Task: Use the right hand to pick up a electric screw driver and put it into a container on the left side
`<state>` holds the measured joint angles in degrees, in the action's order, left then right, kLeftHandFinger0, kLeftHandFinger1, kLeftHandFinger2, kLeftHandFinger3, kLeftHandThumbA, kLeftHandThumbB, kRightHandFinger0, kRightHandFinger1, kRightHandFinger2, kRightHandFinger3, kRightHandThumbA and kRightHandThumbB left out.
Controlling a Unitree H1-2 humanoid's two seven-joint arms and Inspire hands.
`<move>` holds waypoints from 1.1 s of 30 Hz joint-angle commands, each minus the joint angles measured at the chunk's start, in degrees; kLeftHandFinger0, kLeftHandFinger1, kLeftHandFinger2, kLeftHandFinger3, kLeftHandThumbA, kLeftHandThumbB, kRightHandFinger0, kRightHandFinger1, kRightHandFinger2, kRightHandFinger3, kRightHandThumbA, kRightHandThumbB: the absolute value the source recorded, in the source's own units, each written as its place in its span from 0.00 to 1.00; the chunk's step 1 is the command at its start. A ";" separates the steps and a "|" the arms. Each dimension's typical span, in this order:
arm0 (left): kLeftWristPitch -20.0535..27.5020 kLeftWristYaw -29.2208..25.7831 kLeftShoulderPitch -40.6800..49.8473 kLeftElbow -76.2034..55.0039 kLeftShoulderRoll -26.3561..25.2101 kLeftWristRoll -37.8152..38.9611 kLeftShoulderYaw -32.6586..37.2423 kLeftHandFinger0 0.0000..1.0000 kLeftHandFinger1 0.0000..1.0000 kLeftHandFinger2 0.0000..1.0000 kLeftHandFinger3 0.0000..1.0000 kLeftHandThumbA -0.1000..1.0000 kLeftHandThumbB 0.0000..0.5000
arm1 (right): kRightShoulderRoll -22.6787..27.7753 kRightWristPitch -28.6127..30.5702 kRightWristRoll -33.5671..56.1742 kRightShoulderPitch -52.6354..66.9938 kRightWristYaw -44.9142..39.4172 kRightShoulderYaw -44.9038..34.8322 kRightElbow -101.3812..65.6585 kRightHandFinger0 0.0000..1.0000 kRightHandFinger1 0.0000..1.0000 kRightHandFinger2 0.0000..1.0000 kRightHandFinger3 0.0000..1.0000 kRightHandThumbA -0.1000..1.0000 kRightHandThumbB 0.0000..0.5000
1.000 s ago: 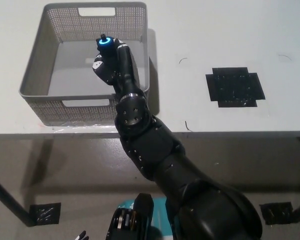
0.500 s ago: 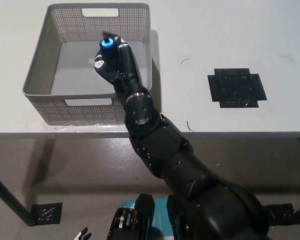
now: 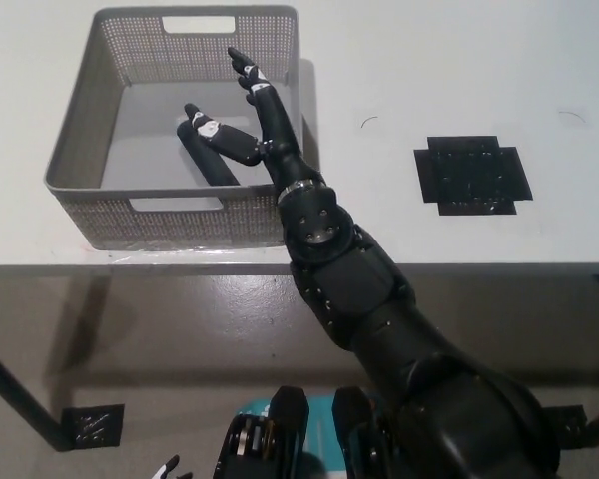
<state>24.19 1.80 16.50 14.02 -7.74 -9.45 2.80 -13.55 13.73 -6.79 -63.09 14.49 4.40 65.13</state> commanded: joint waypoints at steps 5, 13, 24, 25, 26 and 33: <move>2.42 0.12 0.06 -0.77 -0.61 0.50 0.29 1.00 1.00 0.87 1.00 1.00 0.00 | 3.57 -1.58 -0.49 0.91 -2.77 0.58 -11.34 1.00 1.00 1.00 1.00 0.89 0.58; 2.31 -0.81 -1.64 -0.26 -0.48 -0.47 -0.12 1.00 1.00 0.88 1.00 1.00 0.00 | 9.21 -9.77 0.66 8.38 -5.96 -0.81 -43.59 1.00 1.00 1.00 1.00 0.87 0.56; 2.57 -0.24 -1.82 -0.53 -1.15 0.76 -0.67 1.00 1.00 1.00 1.00 1.00 0.07 | 14.32 -13.19 2.44 35.90 -6.36 -3.24 -85.23 1.00 1.00 1.00 1.00 0.85 0.45; 2.55 -0.23 -1.82 -0.49 -1.09 0.93 -0.73 1.00 1.00 1.00 1.00 1.00 0.08 | 14.79 -12.49 3.00 38.68 -6.47 -3.36 -86.91 1.00 1.00 1.00 1.00 0.85 0.45; 2.36 -0.10 -1.67 -0.73 -1.32 1.28 -0.97 1.00 1.00 1.00 1.00 1.00 0.11 | 15.61 -10.24 4.33 44.19 -6.71 -3.35 -89.13 1.00 1.00 1.00 1.00 0.86 0.47; 1.01 -0.01 -2.08 -0.92 -1.17 2.80 -1.96 1.00 1.00 1.00 1.00 1.00 0.26 | 17.12 0.99 6.56 65.98 -5.76 -3.73 -85.85 1.00 1.00 1.00 1.00 0.93 0.56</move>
<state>24.05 1.80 14.54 14.94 -7.63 -9.43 2.26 -0.04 6.24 -5.99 -18.70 11.51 3.95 2.39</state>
